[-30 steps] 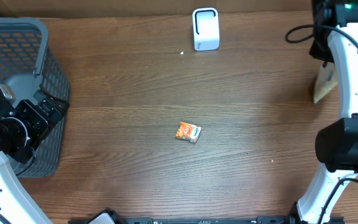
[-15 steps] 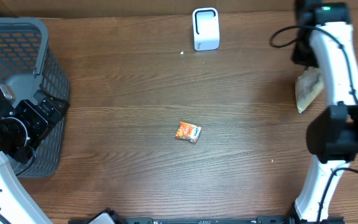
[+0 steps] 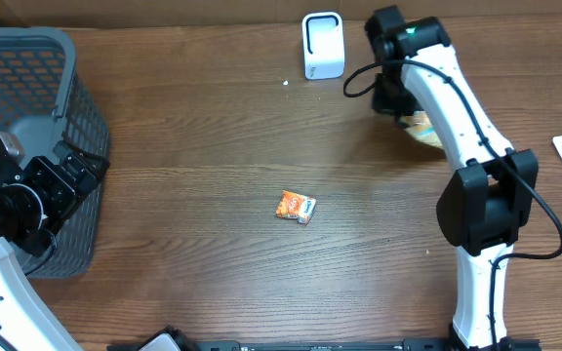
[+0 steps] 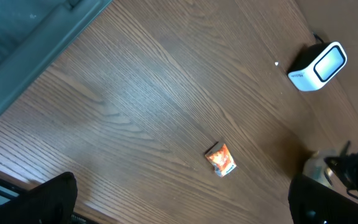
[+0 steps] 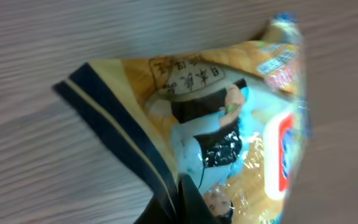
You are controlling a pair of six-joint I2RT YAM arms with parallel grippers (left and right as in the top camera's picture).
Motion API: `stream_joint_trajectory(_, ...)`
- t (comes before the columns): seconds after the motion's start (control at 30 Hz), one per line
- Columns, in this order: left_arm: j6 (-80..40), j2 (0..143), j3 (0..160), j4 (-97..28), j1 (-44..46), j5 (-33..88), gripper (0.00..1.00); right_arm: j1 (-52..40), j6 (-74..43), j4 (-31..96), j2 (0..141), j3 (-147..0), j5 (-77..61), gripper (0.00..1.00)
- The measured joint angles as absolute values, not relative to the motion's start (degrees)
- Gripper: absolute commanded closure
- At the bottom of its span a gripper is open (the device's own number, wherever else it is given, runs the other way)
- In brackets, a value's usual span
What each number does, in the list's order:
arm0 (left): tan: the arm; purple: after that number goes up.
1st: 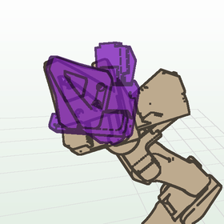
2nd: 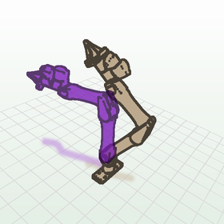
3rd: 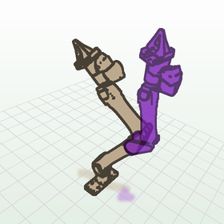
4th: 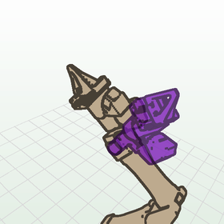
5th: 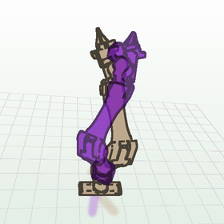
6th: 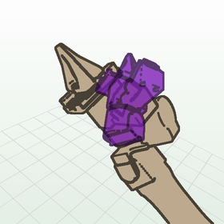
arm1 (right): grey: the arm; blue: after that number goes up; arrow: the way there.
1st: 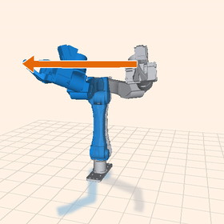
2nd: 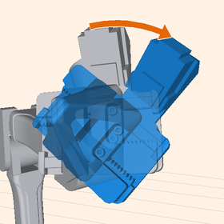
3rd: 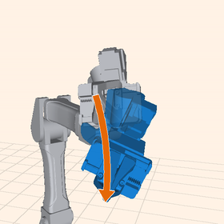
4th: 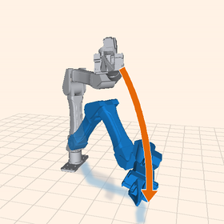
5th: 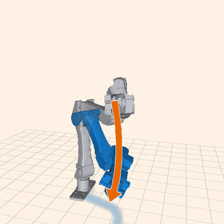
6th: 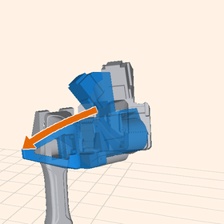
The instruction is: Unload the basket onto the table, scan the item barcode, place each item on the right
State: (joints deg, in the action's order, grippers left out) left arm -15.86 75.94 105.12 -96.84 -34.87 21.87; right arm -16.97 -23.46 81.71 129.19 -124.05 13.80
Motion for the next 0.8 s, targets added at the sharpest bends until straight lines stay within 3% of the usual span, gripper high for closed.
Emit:
stream_joint_trajectory(0.3,-15.86,75.94,105.12,-96.86,-34.87,21.89,0.0,-20.8,-25.04,70.26,129.19,-124.01,-7.01,0.96)
stream_joint_trajectory(0.4,-15.86,75.94,105.12,-96.86,-34.87,21.89,0.0,-22.7,-26.15,69.93,129.19,-124.01,-9.32,0.85)
stream_joint_trajectory(0.53,-15.86,75.94,105.12,-96.86,-34.87,21.89,0.0,-24.69,-26.72,71.24,129.19,-124.01,-10.9,0.84)
stream_joint_trajectory(0.6,-15.86,75.94,105.12,-96.86,-34.87,21.89,0.0,-25.65,-27.03,72.6,129.25,-124.01,-11.35,0.67)
stream_joint_trajectory(0.67,-15.86,75.94,105.12,-96.86,-34.87,21.89,0.0,-26.44,-27.27,73.69,129.43,-124.01,-11.73,0.44)
stream_joint_trajectory(0.7,-15.86,75.94,105.12,-96.86,-34.87,21.89,0.0,-26.79,-27.05,73.89,129.54,-124.01,-11.86,0.27)
stream_joint_trajectory(0.73,-15.86,75.94,105.12,-96.86,-34.87,21.89,0.0,-27.09,-27.2,74.02,129.67,-124.01,-11.81,0.19)
stream_joint_trajectory(0.8,-15.86,75.94,105.12,-96.86,-34.87,21.89,0.0,-27.53,-26.85,74.06,129.86,-124.01,-11.77,0.12)
